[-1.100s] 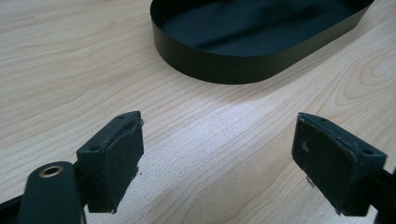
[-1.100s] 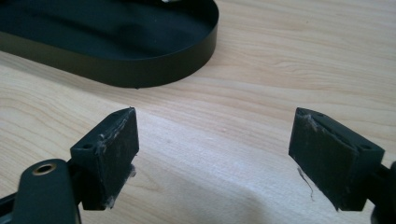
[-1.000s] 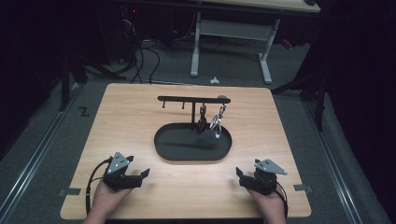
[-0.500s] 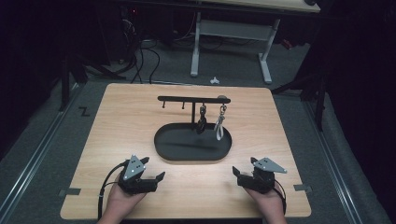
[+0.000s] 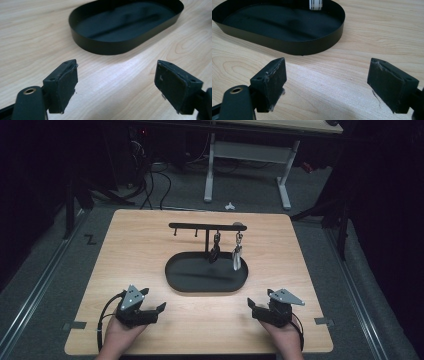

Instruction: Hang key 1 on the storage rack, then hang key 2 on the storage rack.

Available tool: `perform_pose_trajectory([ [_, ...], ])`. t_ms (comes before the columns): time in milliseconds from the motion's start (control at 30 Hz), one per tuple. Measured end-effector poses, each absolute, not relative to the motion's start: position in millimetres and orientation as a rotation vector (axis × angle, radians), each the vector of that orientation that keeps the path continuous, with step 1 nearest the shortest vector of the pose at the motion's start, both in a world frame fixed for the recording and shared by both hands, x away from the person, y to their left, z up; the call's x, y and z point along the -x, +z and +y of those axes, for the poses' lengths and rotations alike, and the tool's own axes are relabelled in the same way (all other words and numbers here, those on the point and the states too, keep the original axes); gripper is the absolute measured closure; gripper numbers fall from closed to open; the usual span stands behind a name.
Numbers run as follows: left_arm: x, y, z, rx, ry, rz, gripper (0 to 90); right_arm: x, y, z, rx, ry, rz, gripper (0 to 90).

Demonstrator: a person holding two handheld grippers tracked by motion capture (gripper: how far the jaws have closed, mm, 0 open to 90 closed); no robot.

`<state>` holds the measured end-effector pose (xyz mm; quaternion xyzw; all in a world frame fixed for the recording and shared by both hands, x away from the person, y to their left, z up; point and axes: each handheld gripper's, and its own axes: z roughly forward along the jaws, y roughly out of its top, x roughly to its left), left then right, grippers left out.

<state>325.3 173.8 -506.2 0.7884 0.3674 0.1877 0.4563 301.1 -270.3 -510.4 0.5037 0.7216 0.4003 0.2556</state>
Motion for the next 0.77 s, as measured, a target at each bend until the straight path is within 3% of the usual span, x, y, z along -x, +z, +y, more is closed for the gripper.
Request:
perform_pose_trajectory([
  [767,-326,-502,171,-1.943,0.442,0.887,19.2,-293,-509,-283,-1.385,1.092,1.913,17.7],
])
